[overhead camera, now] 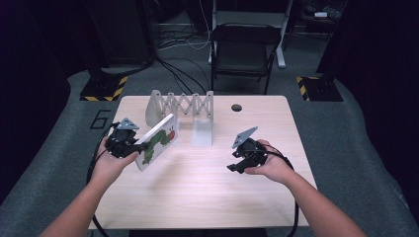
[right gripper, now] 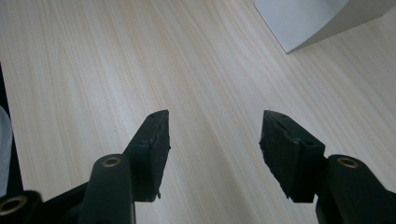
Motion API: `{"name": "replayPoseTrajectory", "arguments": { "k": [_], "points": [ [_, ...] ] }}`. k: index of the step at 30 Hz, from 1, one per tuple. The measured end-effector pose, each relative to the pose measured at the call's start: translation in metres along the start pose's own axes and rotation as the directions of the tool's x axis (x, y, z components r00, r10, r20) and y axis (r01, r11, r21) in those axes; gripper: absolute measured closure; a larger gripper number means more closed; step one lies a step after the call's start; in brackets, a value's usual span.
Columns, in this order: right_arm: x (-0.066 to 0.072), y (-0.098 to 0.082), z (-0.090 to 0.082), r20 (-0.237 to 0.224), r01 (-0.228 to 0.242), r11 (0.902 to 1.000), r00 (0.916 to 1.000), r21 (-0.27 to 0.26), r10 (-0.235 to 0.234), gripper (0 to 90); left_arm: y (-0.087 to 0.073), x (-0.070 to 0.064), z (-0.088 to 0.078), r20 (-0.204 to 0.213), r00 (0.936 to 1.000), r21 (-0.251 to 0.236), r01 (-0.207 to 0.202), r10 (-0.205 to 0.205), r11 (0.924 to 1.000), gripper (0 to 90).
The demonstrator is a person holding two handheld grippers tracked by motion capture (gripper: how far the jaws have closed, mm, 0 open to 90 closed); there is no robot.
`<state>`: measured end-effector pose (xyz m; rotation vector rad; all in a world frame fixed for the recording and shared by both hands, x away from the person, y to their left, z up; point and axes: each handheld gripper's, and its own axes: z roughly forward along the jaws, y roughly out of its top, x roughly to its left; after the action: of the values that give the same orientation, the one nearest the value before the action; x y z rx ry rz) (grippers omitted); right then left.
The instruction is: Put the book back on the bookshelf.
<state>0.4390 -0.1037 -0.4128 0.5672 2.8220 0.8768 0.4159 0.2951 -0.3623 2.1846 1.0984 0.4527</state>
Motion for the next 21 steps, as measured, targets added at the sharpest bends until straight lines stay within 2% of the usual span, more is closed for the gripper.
{"name": "replayPoseTrajectory", "arguments": {
  "k": [6, 9, 15, 21],
  "points": [
    [0.000, -0.001, 0.000, 0.003, -0.008, 1.0000, 1.0000, -0.001, 0.008, 42.3, 0.001, 0.008, 0.001, -0.030, 0.9982, -0.010, 0.051, -0.052, 0.9986, 76.0],
    [0.001, -0.001, 0.000, 0.002, -0.007, 1.0000, 1.0000, 0.002, 0.007, 42.3, 0.002, 0.013, 0.001, -0.043, 0.9972, -0.008, 0.062, -0.062, 0.9981, 76.0],
    [0.000, -0.001, 0.000, 0.003, -0.006, 1.0000, 1.0000, 0.003, 0.006, 42.2, 0.002, 0.018, 0.003, -0.072, 0.9908, -0.012, 0.114, -0.115, 0.9934, 76.0],
    [0.000, -0.002, 0.001, 0.000, -0.004, 1.0000, 1.0000, 0.003, 0.004, 42.2, 0.008, 0.022, 0.006, -0.084, 0.9878, -0.016, 0.130, -0.131, 0.9914, 76.0]
  ]
}}
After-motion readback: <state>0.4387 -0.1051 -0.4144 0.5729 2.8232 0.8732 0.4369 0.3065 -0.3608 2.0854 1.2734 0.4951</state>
